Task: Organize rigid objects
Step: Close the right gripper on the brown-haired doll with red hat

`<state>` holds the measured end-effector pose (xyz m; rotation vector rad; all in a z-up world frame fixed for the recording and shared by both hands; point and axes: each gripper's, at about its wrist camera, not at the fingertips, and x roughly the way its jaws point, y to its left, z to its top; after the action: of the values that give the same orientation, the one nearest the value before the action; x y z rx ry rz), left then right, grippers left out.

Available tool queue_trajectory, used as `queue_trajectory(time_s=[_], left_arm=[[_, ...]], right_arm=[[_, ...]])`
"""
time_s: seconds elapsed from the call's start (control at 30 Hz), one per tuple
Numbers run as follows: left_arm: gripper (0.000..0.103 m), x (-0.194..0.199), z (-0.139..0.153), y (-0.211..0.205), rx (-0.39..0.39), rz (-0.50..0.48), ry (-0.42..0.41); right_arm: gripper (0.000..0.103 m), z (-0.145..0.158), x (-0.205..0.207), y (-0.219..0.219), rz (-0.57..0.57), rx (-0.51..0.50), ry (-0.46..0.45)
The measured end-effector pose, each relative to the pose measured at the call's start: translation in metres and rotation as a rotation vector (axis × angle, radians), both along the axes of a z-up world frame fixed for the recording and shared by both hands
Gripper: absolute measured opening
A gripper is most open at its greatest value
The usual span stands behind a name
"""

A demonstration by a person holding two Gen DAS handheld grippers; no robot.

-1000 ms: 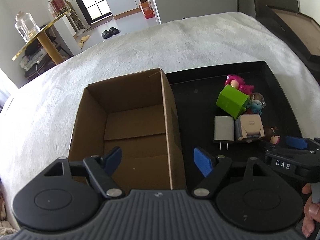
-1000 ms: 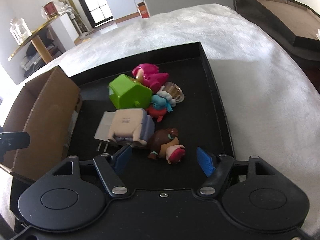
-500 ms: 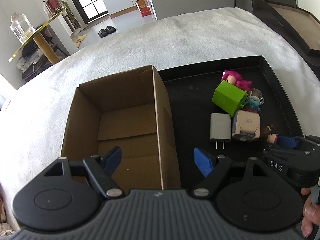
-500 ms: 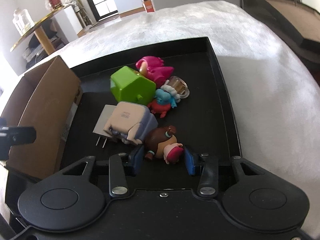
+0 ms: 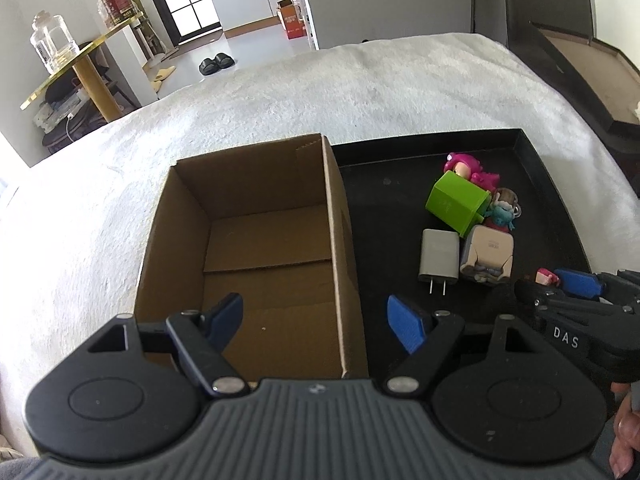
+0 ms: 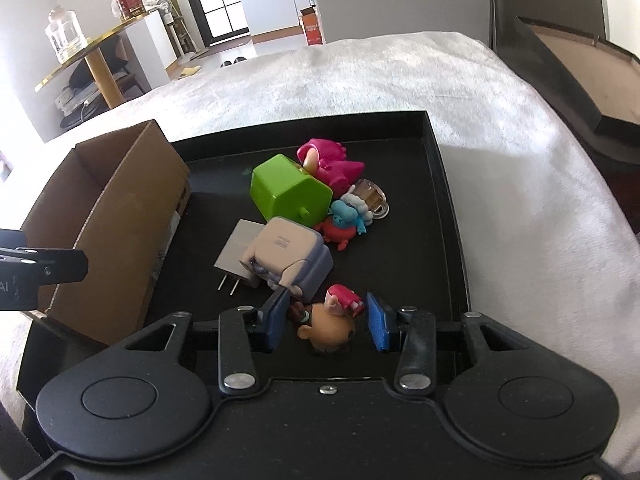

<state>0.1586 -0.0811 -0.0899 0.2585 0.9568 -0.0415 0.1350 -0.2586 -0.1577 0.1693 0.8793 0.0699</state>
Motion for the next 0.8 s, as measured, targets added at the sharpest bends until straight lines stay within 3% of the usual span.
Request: queue_trajectory(time_s=[0.8], left_arm=[[0.079, -0.017, 0.026, 0.08, -0.205, 0.064, -0.043]], right_arm=[[0.042, 0.068, -0.006, 0.063, 0.014, -0.136, -0.093]])
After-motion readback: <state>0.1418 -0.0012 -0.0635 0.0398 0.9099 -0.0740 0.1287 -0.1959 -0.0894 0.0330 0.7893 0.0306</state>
